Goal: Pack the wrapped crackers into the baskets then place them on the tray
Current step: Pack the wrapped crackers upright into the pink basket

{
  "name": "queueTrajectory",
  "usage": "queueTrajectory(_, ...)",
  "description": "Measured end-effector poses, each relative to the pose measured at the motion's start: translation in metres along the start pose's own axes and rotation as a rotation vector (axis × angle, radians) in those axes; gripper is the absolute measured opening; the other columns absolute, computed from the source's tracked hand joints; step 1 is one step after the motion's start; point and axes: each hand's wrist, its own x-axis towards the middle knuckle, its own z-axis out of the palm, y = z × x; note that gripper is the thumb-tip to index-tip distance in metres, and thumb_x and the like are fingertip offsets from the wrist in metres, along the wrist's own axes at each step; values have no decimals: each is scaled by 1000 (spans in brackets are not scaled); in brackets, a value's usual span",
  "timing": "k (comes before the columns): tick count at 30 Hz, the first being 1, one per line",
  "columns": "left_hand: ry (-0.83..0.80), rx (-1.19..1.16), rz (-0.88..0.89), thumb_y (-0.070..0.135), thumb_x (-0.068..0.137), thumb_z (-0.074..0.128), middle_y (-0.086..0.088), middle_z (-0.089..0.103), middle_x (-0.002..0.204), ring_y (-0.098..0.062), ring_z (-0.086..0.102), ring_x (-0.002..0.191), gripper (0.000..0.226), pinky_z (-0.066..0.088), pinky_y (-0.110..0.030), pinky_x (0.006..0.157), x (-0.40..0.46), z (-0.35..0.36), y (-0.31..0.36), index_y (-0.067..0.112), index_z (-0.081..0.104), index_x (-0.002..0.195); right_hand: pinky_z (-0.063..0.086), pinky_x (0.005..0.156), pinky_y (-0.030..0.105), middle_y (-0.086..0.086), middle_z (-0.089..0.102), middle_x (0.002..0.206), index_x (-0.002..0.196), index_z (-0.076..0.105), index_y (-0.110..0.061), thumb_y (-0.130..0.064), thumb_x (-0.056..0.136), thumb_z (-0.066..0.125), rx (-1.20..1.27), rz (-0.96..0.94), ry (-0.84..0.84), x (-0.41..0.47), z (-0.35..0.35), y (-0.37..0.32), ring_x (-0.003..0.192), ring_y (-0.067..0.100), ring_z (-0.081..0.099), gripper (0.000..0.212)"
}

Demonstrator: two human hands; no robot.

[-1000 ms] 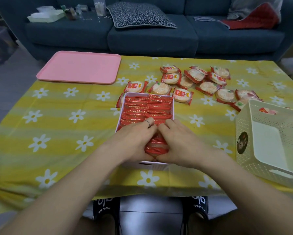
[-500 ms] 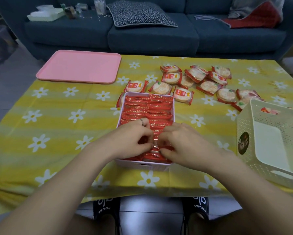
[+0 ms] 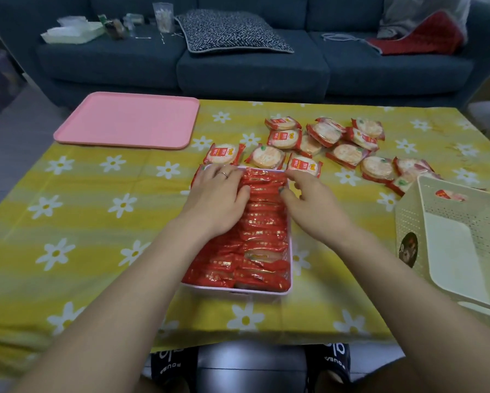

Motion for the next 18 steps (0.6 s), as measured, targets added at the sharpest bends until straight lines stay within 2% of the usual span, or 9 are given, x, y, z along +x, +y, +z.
queueTrajectory(2, -25, 73, -15, 43, 106, 30, -1, 38, 158, -23, 26, 147, 54, 15, -44, 123, 9, 5, 2, 16, 42, 151, 29, 100, 20, 2, 45, 152, 149, 41, -16, -24, 103, 45, 37, 64, -11, 13, 8, 8, 139, 19, 42, 47)
queueTrajectory(4, 8, 112, -16, 44, 105, 30, -1, 40, 156, -23, 28, 145, 54, 16, -42, 122, 16, 7, 3, 15, 45, 148, 27, 109, 23, 0, 40, 156, 153, 35, -17, -26, 105, 40, 81, 93, -21, 21, 14, 13, 144, 18, 36, 50)
queueTrajectory(6, 29, 135, -9, 42, 105, 32, -2, 43, 152, -25, 32, 142, 52, 19, -42, 120, 21, 7, 4, 15, 49, 145, 35, 108, 28, -1, 49, 147, 149, 41, -19, -26, 104, 37, 139, 91, -31, 26, 20, 16, 135, 17, 46, 45)
queueTrajectory(8, 13, 124, 13, 41, 105, 33, -3, 44, 151, -26, 34, 140, 50, 21, -43, 119, 23, 7, 2, 15, 49, 145, 41, 95, 28, 0, 57, 136, 143, 48, -19, -22, 104, 37, 159, 83, -45, 29, 25, 19, 121, 15, 54, 40)
queueTrajectory(9, -3, 108, 27, 41, 105, 34, -4, 42, 153, -26, 33, 142, 50, 22, -43, 120, 21, 8, 1, 16, 48, 146, 41, 94, 28, 0, 58, 136, 144, 47, -19, -21, 104, 37, 159, 83, -44, 30, 27, 20, 121, 15, 54, 41)
queueTrajectory(13, -27, 44, 56, 42, 105, 36, -9, 32, 159, -27, 21, 148, 49, 21, -45, 122, 15, 13, 2, 21, 51, 147, 38, 111, 33, 3, 49, 150, 153, 37, -17, -19, 104, 37, 149, 108, -36, 33, 28, 22, 135, 19, 47, 48)
queueTrajectory(18, -63, -9, 39, 39, 105, 40, -9, 30, 156, -26, 18, 146, 42, 22, -46, 120, 20, 14, 1, 24, 59, 139, 31, 107, 22, 6, 44, 151, 150, 41, -15, -12, 101, 44, 11, 9, -29, 28, 27, 19, 137, 21, 43, 49)
